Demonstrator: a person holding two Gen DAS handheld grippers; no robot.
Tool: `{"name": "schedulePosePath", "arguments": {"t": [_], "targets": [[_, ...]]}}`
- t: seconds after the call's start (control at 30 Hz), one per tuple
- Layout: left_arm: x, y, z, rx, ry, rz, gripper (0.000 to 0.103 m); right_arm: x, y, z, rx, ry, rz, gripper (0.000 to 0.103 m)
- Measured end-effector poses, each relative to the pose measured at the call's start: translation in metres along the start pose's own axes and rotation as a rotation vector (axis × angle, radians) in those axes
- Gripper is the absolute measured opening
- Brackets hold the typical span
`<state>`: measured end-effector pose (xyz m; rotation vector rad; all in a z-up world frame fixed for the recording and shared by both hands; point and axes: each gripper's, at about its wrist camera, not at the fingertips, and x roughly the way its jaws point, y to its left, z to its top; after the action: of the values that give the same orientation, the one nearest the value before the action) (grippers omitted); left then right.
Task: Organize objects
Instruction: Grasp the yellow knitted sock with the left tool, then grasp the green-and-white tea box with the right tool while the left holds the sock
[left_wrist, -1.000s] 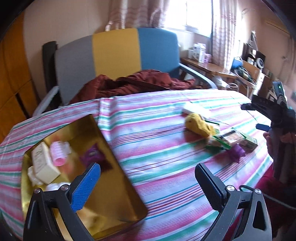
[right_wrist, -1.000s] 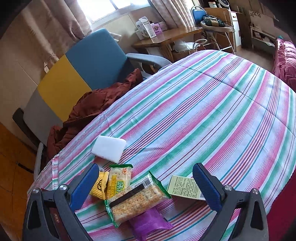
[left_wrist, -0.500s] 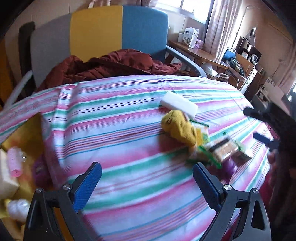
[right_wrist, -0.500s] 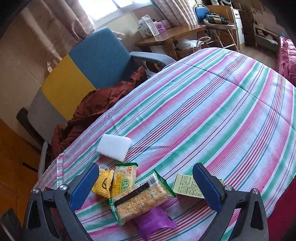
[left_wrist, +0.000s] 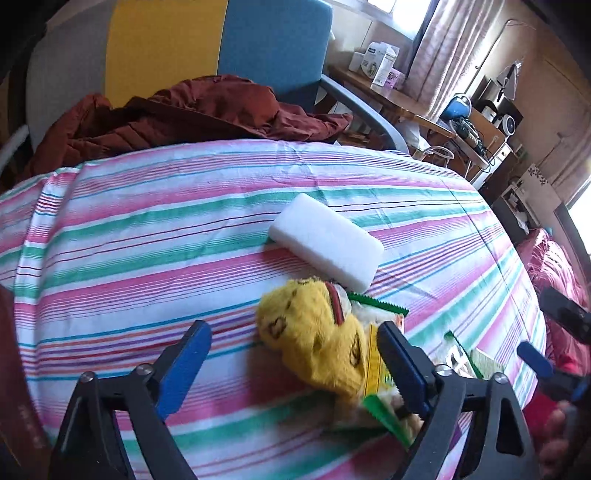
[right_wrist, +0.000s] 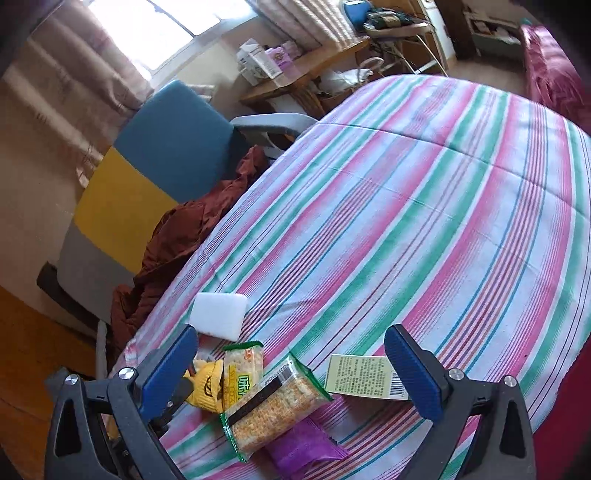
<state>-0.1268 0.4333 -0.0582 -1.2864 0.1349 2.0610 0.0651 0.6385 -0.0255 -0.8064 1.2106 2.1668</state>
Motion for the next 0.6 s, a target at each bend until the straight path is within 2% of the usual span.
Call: {"name": "schedulePosePath", "arguments": {"t": [0.07, 0.1, 0.17, 0.2, 0.23, 0.33, 0.5, 0.6], "targets": [[0.011, -0.001, 0.004, -0.009, 0.006, -0.002, 0.077, -0.001, -0.008, 0.003, 0.045, -0.002, 0.011, 0.103], [0.017, 0.0, 0.005, -0.015, 0.013, -0.001, 0.07, -0.004, -0.015, 0.005, 0.082, -0.022, 0.014, 0.103], [0.034, 0.007, 0.006, -0.055, 0.061, -0.014, 0.064, -0.011, -0.025, 0.009, 0.128, -0.06, 0.01, 0.103], [0.034, 0.009, 0.005, -0.048, 0.029, -0.023, 0.063, -0.012, -0.028, 0.01, 0.142, -0.068, 0.006, 0.103], [0.035, 0.007, 0.004, -0.027, 0.029, -0.012, 0.062, -0.011, -0.031, 0.011, 0.158, -0.065, -0.001, 0.103], [0.034, 0.004, -0.001, 0.033, 0.018, -0.005, 0.062, 0.002, -0.032, 0.01, 0.167, -0.003, -0.01, 0.103], [0.028, 0.013, -0.006, 0.011, 0.024, -0.012, 0.051, 0.01, -0.028, 0.007, 0.143, 0.036, -0.057, 0.103], [0.019, 0.018, -0.013, 0.006, 0.02, -0.012, 0.049, 0.017, -0.022, 0.004, 0.111, 0.071, -0.081, 0.103]]}}
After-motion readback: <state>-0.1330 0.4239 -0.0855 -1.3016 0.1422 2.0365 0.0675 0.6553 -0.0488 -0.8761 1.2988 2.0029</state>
